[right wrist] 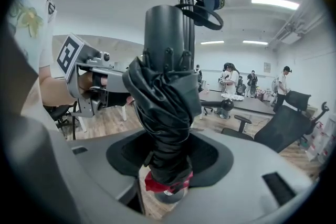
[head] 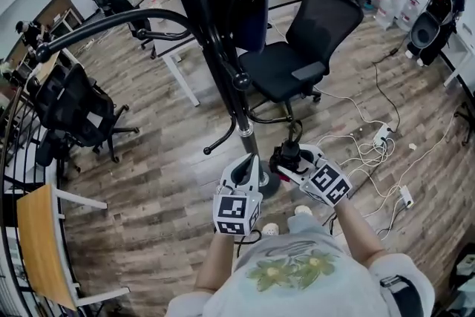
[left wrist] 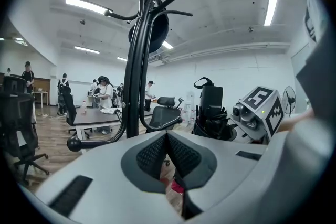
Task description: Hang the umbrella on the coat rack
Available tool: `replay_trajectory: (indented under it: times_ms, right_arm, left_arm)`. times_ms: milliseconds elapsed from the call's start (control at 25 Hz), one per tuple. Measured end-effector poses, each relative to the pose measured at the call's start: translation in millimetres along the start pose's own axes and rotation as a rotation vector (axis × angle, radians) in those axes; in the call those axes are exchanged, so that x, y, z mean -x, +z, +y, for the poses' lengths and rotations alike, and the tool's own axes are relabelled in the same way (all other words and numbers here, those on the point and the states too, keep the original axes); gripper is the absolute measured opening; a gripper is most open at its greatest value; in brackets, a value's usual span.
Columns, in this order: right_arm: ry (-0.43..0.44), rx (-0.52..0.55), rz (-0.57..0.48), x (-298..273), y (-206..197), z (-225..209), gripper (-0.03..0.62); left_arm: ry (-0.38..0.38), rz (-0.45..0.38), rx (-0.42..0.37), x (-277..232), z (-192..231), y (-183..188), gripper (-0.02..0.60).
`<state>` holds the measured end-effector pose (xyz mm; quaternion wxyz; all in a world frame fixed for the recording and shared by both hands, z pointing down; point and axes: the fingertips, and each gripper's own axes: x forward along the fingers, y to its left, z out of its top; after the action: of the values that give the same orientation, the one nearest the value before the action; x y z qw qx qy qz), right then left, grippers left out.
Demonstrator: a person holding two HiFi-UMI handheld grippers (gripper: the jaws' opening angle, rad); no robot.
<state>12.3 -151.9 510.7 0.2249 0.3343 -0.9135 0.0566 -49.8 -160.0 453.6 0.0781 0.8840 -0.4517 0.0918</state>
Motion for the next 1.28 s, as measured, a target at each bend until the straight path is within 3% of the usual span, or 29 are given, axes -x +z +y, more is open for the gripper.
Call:
replay_trajectory:
  times_ms: [520,1280]
  right_arm:
    - [0.138,-0.009,0.077,-26.3,-25.6,-25.0,0.212]
    - [0.197,-0.083,0.159,-47.7,-72.9,-44.3,0.212]
  left_arm:
    - [0.122,0.024,0.05,-17.6,15.2,-2.8,0.003]
    - [0.198,0.072,0.084,-18.0,21.7,-18.5,0.003]
